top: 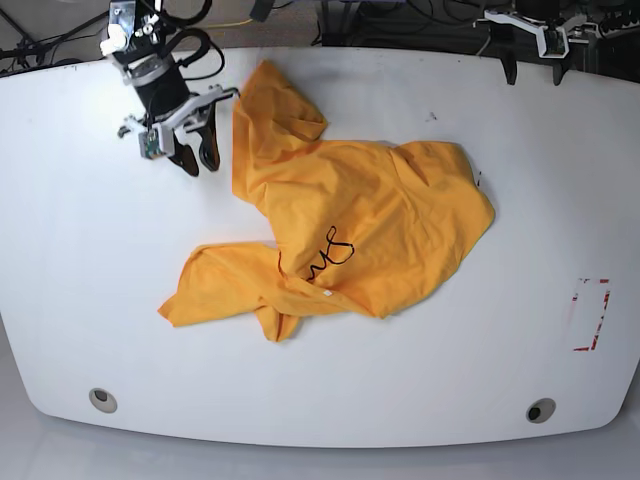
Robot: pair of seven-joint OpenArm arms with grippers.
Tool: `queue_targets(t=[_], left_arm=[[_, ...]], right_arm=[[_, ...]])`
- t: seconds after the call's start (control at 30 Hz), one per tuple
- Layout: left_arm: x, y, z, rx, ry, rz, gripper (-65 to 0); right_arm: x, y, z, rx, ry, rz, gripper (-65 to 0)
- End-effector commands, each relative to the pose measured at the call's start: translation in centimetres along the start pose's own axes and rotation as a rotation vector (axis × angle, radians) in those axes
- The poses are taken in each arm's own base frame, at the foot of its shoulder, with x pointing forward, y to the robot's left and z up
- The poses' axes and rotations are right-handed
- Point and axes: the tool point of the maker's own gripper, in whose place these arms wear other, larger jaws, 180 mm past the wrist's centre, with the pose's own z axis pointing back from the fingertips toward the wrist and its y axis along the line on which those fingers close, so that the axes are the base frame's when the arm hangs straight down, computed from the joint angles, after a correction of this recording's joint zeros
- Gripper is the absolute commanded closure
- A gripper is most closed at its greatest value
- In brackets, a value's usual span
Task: Fold the T-shirt properly
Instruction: 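Lower the right gripper onto the orange T-shirt and pinch a fold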
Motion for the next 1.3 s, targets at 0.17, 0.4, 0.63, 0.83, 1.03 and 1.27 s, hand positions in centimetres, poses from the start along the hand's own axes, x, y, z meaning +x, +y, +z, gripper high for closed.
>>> queue_targets(t=[0.17, 0.4, 0.63, 0.83, 1.03, 1.27], left_arm=[[1.7, 0.0, -0.8, 0.004, -0.066, 0.001, -40.8], [3.1, 0.1, -1.9, 0.013, -0.116, 0.005, -40.8], [4.2, 0.2, -2.8, 0.014, -0.157, 0.005, -40.8], [4.3, 0.2, -2.9, 0.015, -0.158, 0.004, -40.8], [3.4, 0.1, -3.7, 0.017, -0.092, 0.009, -40.8], [3.2, 1.0, -4.3, 0.044, -0.062, 0.009, -40.8]], right_arm=[[5.8, 1.5, -5.3, 0.106, -0.024, 0.134, -17.4], [9.9, 3.8, -10.0, 0.192, -0.02, 0.232, -17.4], [11.4, 5.6, -15.3, 0.264, 0.032, 0.291, -30.4], [12.6, 8.1, -19.7, 0.344, 0.072, 0.338, -34.9], [12.9, 11.5, -22.9, 0.438, 0.109, 0.365, -35.2], [12.5, 13.6, -24.8, 0.526, 0.098, 0.348, -35.5]])
